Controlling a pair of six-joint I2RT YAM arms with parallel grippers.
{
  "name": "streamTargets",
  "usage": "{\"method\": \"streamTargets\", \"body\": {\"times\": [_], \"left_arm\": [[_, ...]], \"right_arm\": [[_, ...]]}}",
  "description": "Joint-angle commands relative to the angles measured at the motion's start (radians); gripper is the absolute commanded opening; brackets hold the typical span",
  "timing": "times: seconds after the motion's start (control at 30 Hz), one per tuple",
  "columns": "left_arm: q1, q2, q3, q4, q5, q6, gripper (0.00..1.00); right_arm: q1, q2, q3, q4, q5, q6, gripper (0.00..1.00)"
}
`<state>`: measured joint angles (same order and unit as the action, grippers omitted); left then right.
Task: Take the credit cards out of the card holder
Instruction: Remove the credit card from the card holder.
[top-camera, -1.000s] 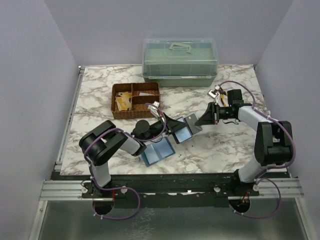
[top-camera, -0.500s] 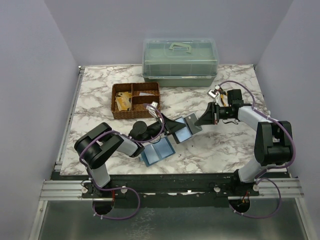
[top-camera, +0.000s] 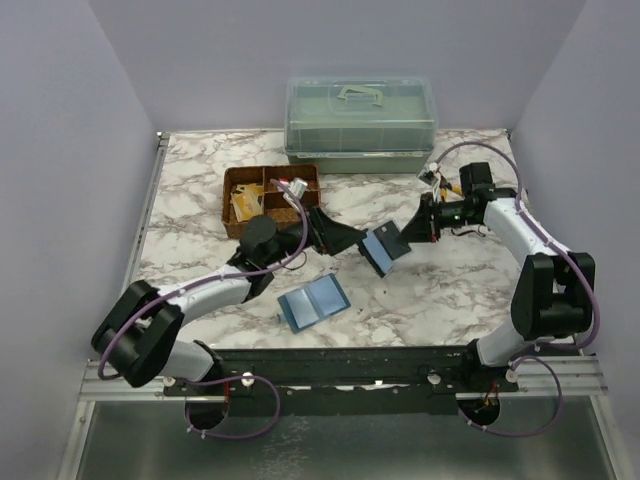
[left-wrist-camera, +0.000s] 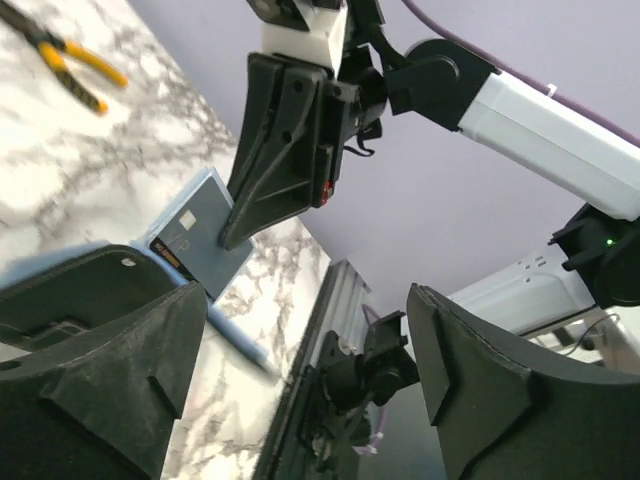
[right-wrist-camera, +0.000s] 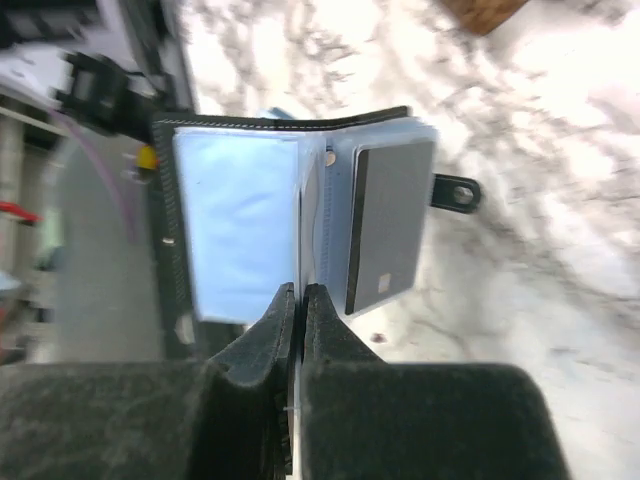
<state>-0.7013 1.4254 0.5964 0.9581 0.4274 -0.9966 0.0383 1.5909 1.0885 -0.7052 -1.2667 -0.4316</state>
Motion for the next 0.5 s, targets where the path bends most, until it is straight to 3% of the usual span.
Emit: {"method": "streamTargets", "body": {"times": [0.0, 0.17, 0.33, 0.47], "left_arm": [[0.102, -0.135, 0.078, -0.314, 0.191, 0.242, 0.92], [0.136, -0.087, 0.257, -0.528, 0.309, 0.450, 0.94], [0.160, 0.015, 0.393, -0.535, 0.400, 0.518, 0.94], [0.160, 0.091, 0.465, -0.530, 0.472, 0.517, 0.92]], "right_arm": [[0.015, -0.087, 0.158, -0.219, 0.220, -0.288, 0.00], [0.091, -0.108, 0.312, -0.413, 0.323, -0.526, 0.00], [0.250, -0.201, 0.266, -0.349, 0.525, -0.564, 0.00], [0.300, -0.230, 0.289, -0.359, 0.538, -0.585, 0.00]]}}
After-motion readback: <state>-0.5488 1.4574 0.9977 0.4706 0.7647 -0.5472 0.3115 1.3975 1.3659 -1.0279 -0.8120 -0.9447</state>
